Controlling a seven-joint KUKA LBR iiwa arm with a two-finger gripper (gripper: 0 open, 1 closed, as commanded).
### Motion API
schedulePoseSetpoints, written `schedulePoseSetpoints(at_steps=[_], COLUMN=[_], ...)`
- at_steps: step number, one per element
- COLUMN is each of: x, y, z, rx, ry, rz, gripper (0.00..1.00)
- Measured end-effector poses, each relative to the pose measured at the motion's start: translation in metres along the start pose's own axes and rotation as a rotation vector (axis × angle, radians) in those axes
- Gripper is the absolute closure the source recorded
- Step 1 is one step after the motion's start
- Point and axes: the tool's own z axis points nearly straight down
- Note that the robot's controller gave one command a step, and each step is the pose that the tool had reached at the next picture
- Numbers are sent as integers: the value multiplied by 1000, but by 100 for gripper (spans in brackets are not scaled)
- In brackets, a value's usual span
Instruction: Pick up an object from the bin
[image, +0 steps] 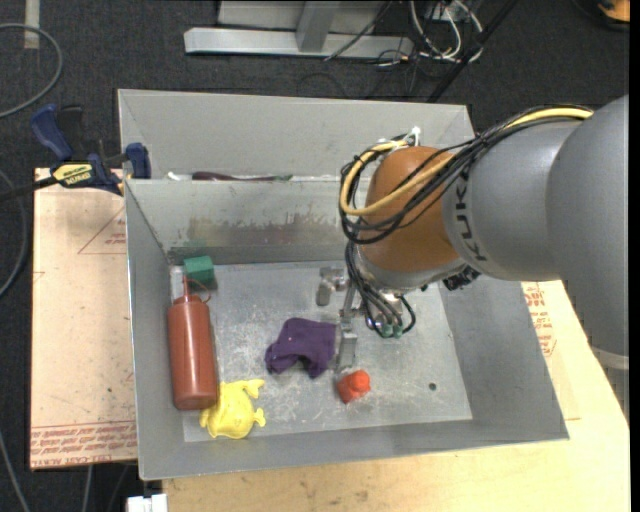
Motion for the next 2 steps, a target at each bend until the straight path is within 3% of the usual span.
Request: schedulePoseSetpoints(at_steps=[1, 2], x=[1, 1], y=[35, 35], z=[42, 42], rx=[-2, -2], ry=[1, 1], rz=[-186, -186], gripper=[100, 100])
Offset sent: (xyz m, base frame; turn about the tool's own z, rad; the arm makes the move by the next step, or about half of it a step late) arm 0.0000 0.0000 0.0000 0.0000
